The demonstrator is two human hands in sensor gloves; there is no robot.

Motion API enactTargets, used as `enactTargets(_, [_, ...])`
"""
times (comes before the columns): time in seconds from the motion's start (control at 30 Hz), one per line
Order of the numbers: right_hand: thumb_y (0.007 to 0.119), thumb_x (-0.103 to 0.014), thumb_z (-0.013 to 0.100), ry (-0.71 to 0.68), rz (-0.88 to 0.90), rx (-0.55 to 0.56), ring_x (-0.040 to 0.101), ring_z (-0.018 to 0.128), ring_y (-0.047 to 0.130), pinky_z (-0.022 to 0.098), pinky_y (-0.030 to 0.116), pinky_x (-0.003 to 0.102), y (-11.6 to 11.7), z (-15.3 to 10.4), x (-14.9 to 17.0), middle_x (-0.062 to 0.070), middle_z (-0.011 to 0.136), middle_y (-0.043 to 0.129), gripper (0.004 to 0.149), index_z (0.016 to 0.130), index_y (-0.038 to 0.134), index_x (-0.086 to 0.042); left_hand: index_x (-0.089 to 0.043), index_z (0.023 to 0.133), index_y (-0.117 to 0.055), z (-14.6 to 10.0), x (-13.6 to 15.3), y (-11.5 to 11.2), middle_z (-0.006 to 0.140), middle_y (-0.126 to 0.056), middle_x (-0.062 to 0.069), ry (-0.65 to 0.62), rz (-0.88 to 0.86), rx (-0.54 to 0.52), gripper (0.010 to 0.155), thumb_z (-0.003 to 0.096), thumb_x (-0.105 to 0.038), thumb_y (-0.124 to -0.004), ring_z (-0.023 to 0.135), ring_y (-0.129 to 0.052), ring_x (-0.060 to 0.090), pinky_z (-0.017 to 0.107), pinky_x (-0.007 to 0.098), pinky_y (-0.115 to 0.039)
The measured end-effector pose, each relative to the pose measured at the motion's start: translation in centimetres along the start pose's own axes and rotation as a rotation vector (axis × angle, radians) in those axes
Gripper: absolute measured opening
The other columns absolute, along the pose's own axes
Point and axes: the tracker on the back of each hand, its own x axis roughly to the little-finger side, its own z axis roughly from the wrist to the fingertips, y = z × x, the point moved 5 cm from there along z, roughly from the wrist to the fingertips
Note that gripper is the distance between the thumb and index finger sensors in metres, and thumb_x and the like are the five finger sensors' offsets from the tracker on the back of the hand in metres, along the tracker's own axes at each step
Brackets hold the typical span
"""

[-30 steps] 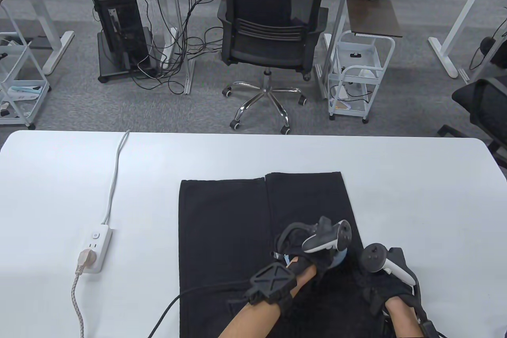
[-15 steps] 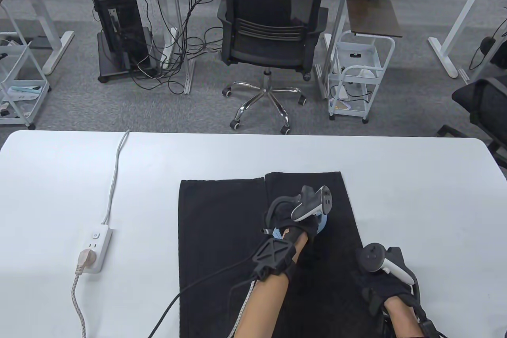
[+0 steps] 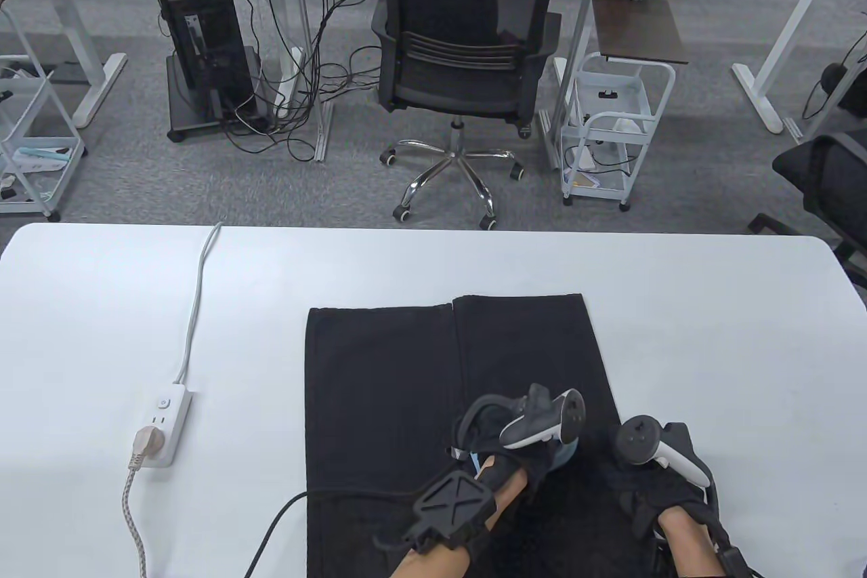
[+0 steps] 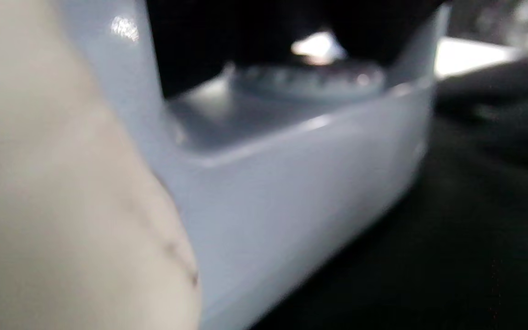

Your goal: Iron trousers with electric iron on table

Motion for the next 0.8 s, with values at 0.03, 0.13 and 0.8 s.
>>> enactTargets(0.03, [0.044,-0.039,0.062,0.000,0.000,0.000,0.053,0.095,-0.012,0.061,0.013,0.079,0.0,0.0,0.0,0.018,0.109,-0.016,0.070,0.107,-0.005,-0.017,-0.013,0.077,-0.075,-1.1,-0.8,-0.3,0.045,-0.093,-0.003,-0.032,0.013,-0.001,0.039,0.0582,-0.047,-0.078,0.036,-0.096,0.013,0.052,0.048,-0.082])
enactTargets(0.13, [0.044,-0.039,0.062,-0.001,0.001,0.000,0.053,0.095,-0.012,0.061,0.013,0.079,0.0,0.0,0.0,0.018,0.109,-0.016,0.070,0.107,-0.005,-0.017,-0.013,0.077,-0.076,-3.4,-2.1,-1.0,0.045,-0.093,-0.003,-0.094,0.033,-0.006,0.040,0.0582,-0.047,-0.078,0.036,-0.096,0.013,0.052,0.049,-0.083])
enactTargets(0.8, [0.044,-0.039,0.062,0.003,-0.010,0.003,0.053,0.095,-0.011,0.061,0.013,0.079,0.0,0.0,0.0,0.018,0.109,-0.016,0.070,0.107,-0.005,-0.017,-0.013,0.079,-0.075,4.8,2.2,1.4,0.046,-0.093,-0.003,0.090,-0.031,-0.002,0.040,0.0590,-0.048,-0.078,0.037,-0.096,0.013,0.053,0.048,-0.082])
